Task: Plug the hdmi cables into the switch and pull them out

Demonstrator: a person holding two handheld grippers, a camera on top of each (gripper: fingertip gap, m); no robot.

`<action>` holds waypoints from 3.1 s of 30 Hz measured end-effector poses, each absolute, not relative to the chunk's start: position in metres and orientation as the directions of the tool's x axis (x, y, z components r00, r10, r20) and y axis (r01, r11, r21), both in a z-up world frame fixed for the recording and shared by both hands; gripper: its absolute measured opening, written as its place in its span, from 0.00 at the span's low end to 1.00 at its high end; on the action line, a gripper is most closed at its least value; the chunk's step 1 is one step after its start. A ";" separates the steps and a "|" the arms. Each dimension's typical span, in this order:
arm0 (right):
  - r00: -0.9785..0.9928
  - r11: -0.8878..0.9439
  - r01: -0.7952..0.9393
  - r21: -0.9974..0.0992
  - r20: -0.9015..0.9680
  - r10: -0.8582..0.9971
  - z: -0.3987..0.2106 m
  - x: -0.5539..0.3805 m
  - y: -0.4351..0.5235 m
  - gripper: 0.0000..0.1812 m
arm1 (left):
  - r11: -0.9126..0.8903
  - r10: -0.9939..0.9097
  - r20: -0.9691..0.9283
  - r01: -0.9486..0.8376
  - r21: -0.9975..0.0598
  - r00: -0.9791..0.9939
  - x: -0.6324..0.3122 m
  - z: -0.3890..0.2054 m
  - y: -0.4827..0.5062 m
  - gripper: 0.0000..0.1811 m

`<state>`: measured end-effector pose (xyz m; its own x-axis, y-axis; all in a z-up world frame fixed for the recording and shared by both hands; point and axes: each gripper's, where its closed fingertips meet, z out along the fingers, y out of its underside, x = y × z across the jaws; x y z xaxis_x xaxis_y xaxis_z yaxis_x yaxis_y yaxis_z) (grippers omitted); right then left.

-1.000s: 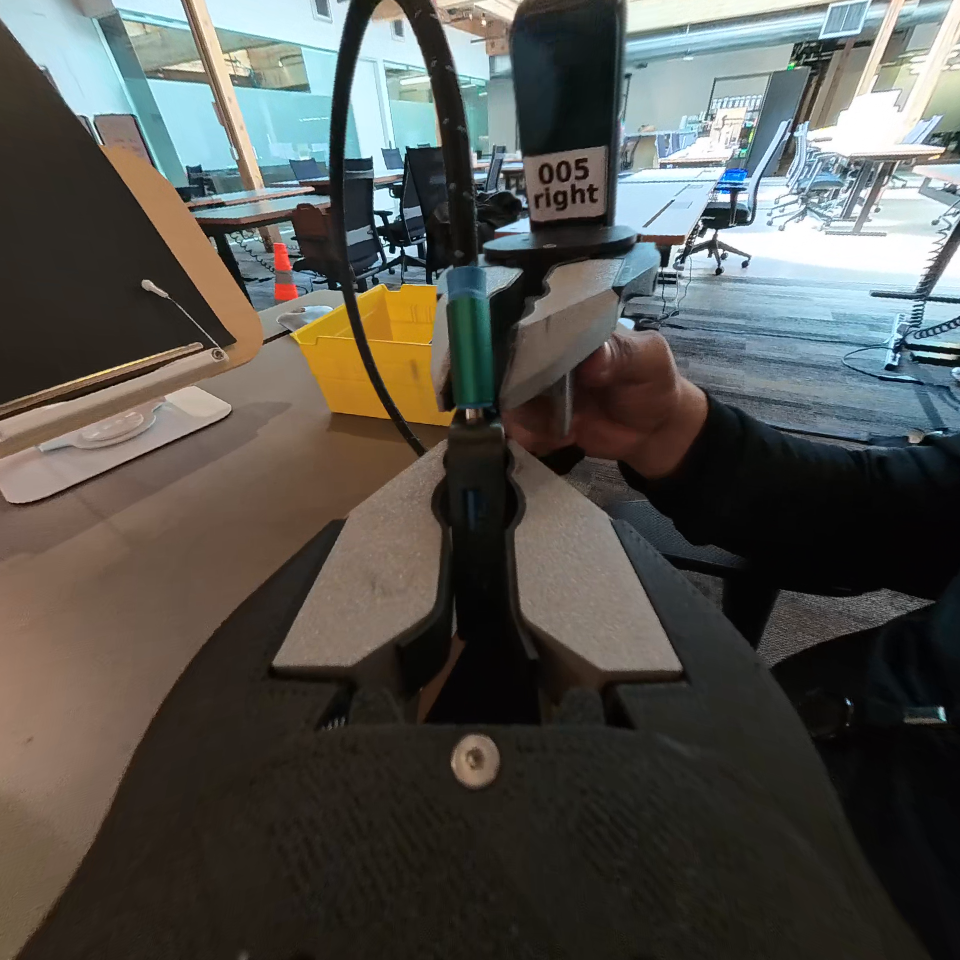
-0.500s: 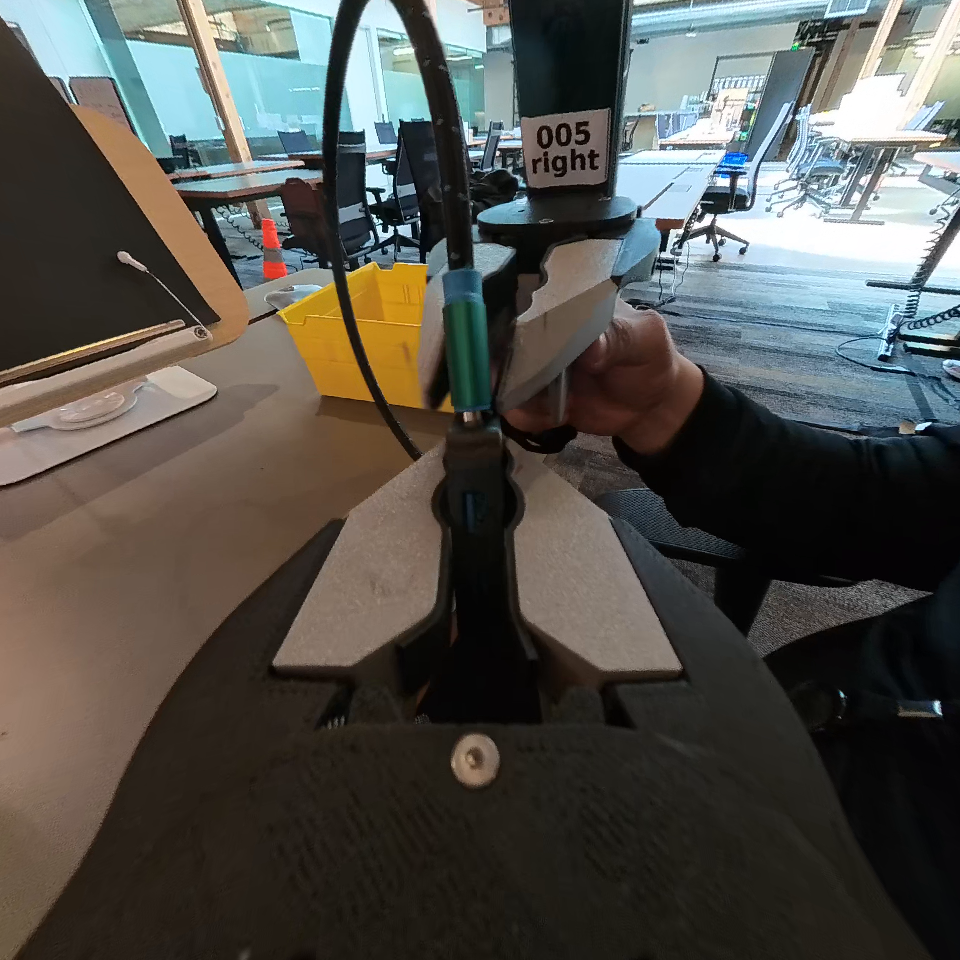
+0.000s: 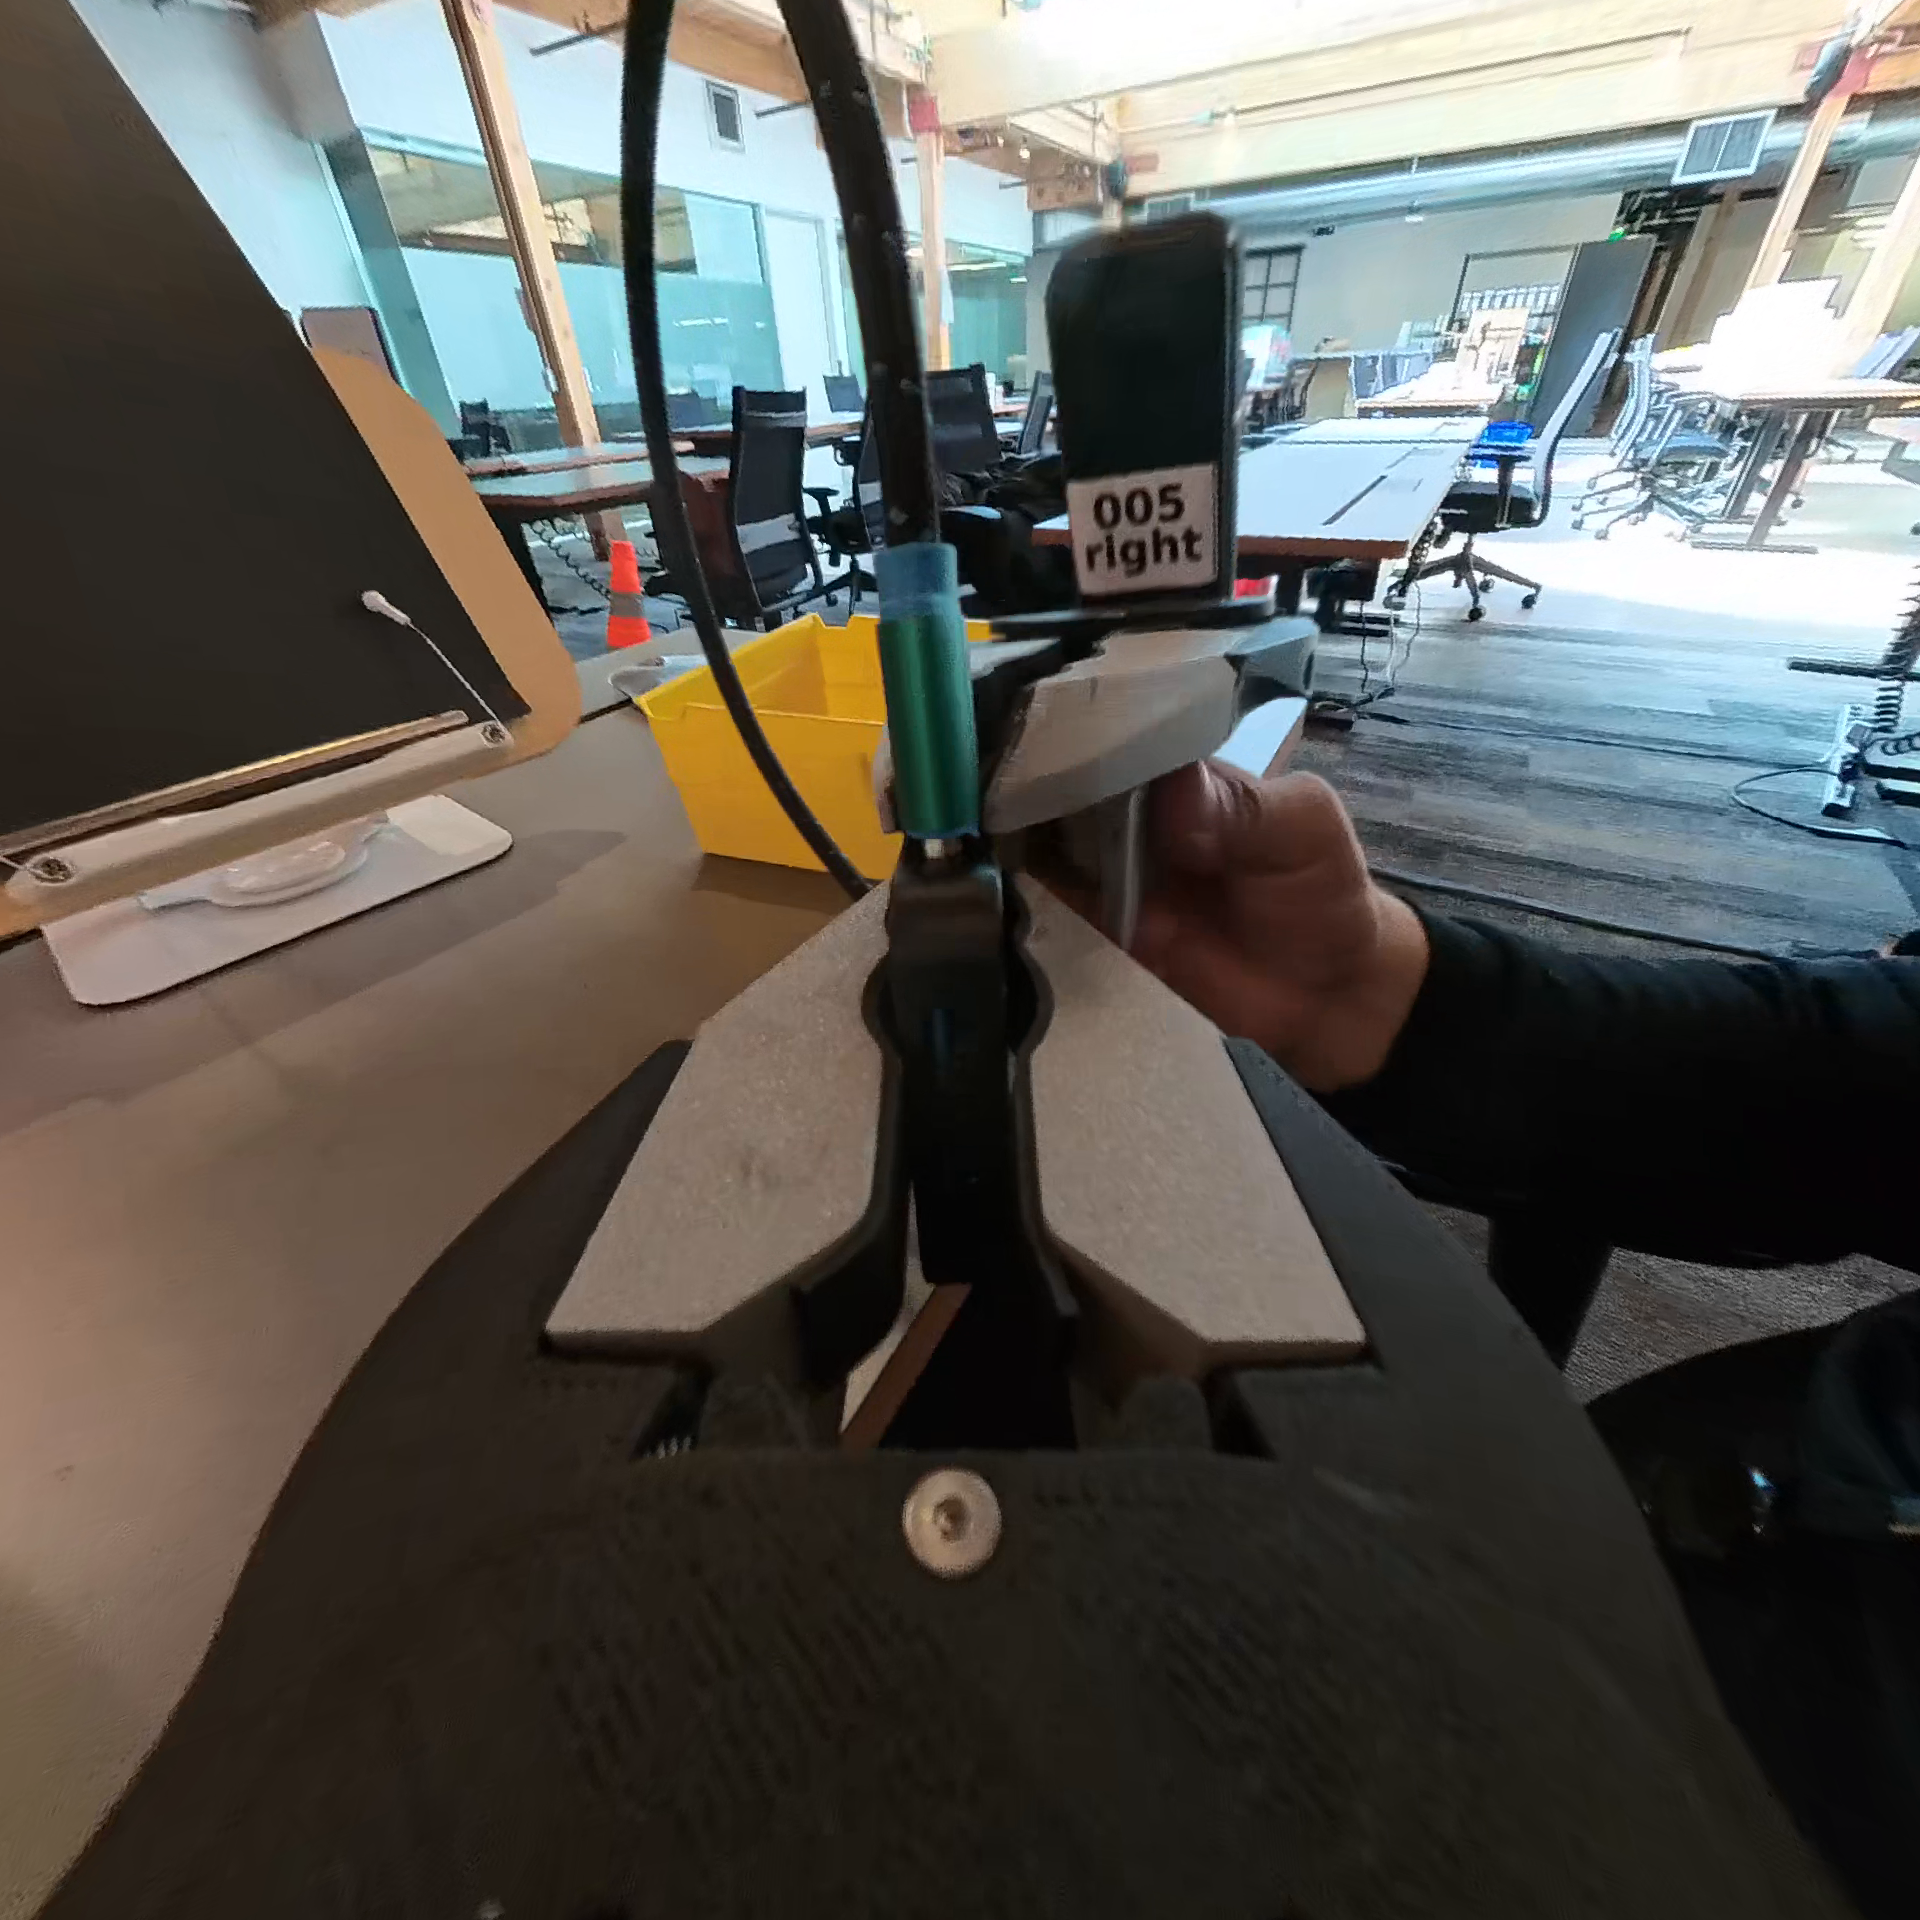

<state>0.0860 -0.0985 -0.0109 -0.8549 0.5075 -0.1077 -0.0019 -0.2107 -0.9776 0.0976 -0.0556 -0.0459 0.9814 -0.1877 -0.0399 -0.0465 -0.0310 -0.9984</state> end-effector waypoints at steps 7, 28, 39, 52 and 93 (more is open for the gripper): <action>-0.871 -0.356 0.063 -0.932 -0.225 0.436 -0.007 0.083 -0.097 0.04 | -0.032 -0.186 -0.019 -0.026 -0.999 0.982 0.095 -0.043 -0.057 0.07; -0.761 -0.279 0.090 -0.956 -0.247 0.600 -0.016 0.067 -0.049 0.02 | -0.180 -0.174 -0.154 -0.185 -0.966 0.973 0.104 -0.085 -0.038 0.07; -0.451 -0.266 0.488 -0.832 -0.501 0.739 -0.135 0.013 0.016 0.00 | -0.219 -0.040 -0.161 -0.166 -0.961 0.986 0.044 -0.080 -0.055 0.06; -0.434 -0.223 0.425 -0.877 -0.413 0.800 -0.096 0.032 0.041 0.16 | -0.022 -0.147 -0.127 -0.132 -0.991 0.981 0.047 -0.012 -0.101 0.06; -0.369 0.310 0.241 -0.920 0.209 0.906 -0.011 0.086 0.021 0.04 | 0.368 0.209 -0.167 -0.236 -0.899 0.964 -0.005 0.092 -0.210 0.06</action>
